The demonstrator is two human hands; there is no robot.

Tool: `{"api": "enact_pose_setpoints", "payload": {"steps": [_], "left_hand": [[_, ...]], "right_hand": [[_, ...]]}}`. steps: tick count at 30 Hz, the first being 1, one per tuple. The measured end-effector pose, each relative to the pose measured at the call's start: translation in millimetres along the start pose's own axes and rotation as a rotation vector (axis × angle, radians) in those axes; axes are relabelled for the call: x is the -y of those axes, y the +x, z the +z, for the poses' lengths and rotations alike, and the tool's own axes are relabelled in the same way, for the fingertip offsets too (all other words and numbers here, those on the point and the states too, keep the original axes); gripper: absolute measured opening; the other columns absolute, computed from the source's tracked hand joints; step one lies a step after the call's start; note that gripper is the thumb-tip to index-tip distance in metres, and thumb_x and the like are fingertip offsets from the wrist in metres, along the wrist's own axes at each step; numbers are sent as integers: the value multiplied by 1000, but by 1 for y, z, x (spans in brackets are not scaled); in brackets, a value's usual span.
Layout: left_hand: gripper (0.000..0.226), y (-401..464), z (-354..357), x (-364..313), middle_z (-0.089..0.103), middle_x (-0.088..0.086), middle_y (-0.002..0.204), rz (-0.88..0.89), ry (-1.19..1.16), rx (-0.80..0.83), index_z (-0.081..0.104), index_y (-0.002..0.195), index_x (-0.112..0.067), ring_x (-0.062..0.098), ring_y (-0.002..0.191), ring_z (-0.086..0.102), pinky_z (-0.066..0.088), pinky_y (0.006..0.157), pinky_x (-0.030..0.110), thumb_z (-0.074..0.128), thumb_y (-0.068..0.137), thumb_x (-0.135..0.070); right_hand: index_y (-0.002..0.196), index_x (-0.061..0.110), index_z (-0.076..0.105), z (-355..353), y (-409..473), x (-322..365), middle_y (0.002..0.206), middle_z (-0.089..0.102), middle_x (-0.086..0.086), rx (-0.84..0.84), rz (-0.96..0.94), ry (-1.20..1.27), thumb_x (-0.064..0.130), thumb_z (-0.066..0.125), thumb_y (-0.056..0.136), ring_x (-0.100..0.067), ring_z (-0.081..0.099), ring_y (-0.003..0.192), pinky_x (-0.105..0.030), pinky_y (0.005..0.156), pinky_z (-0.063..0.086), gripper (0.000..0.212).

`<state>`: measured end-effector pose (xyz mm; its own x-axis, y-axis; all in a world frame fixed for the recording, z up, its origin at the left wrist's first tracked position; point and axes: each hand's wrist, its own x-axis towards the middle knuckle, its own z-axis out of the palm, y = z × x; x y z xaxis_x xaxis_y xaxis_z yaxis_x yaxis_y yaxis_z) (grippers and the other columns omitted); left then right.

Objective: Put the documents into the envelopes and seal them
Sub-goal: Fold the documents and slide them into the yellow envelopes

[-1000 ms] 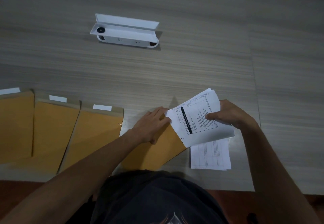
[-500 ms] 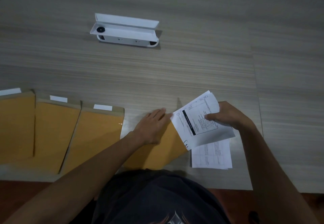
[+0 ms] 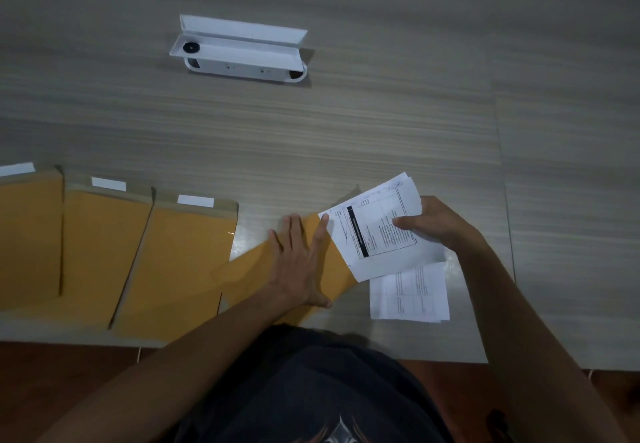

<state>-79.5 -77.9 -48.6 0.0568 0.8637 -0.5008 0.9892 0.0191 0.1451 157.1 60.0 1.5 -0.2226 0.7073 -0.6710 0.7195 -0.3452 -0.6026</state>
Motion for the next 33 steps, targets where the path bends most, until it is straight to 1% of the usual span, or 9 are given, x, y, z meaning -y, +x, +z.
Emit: {"api": "enact_pose_setpoints", "payload": {"steps": [3, 6, 9, 15, 19, 23, 26, 29, 33], "left_hand": [[159, 0, 0, -1, -12, 30, 156, 10, -30, 26, -42, 139, -25, 47, 146, -10, 7, 113, 69, 78, 48, -75], [156, 0, -3, -3, -6, 30, 156, 17, -17, 22, -40, 140, -25, 48, 145, -7, 6, 113, 68, 78, 50, -73], [155, -3, -5, -2, -6, 29, 157, 21, -9, 19, -39, 140, -25, 47, 146, -8, 4, 113, 68, 77, 51, -74], [155, -6, -1, -8, -12, 29, 157, 6, -10, 16, -42, 139, -24, 46, 146, -12, 7, 112, 69, 75, 52, -77], [156, -7, 3, -5, -13, 29, 157, 15, 5, 3, -36, 144, -23, 45, 146, -14, 7, 113, 68, 72, 48, -82], [154, -7, 4, -2, -2, 28, 158, 39, 27, -23, -31, 147, -23, 43, 147, -6, 10, 111, 68, 69, 47, -83], [153, -6, 3, 1, 5, 27, 155, 63, 25, -34, -29, 148, -24, 44, 146, -1, 10, 110, 70, 67, 45, -85], [151, -6, 3, 2, 13, 27, 152, 109, 35, -61, -23, 149, -24, 43, 144, 8, 11, 109, 70, 63, 43, -87], [150, -5, 2, 2, 23, 24, 146, 148, 24, -111, -15, 151, -22, 40, 137, 22, 18, 106, 67, 57, 39, -90]], "right_hand": [[105, 16, 70, 4, 5, 0, 97, 71, -1, -63, -27, -80, 9, 68, 84, -11, 67, 80, -24, 67, 51, 23], [106, 14, 69, 9, 9, -4, 99, 71, -2, -26, -34, -100, 9, 67, 85, -10, 67, 79, -22, 63, 50, 21], [110, 11, 70, 13, 10, -5, 101, 73, -4, 20, -24, -32, 9, 68, 84, -13, 69, 83, -24, 66, 51, 26], [109, 19, 68, 31, 5, -2, 99, 72, 4, 99, -38, 11, 17, 69, 87, -14, 70, 89, -28, 71, 54, 23], [109, 18, 67, 41, -1, -8, 102, 72, 2, 80, -31, -2, 20, 70, 86, -11, 68, 87, -25, 67, 51, 23], [110, 17, 69, 37, -10, -20, 105, 73, 0, -39, -25, 116, 17, 67, 88, -13, 70, 88, -29, 74, 55, 22], [116, 15, 67, 41, -16, -23, 111, 71, -1, -60, -24, 82, 18, 62, 92, -16, 68, 93, -31, 78, 53, 24], [121, 15, 62, 51, -20, -17, 114, 68, -2, -56, -16, 38, 21, 58, 95, -17, 65, 95, -27, 72, 48, 27], [125, 16, 58, 63, -22, -5, 118, 66, -3, -77, -25, -42, 25, 55, 96, -14, 60, 93, -22, 65, 43, 30]]}}
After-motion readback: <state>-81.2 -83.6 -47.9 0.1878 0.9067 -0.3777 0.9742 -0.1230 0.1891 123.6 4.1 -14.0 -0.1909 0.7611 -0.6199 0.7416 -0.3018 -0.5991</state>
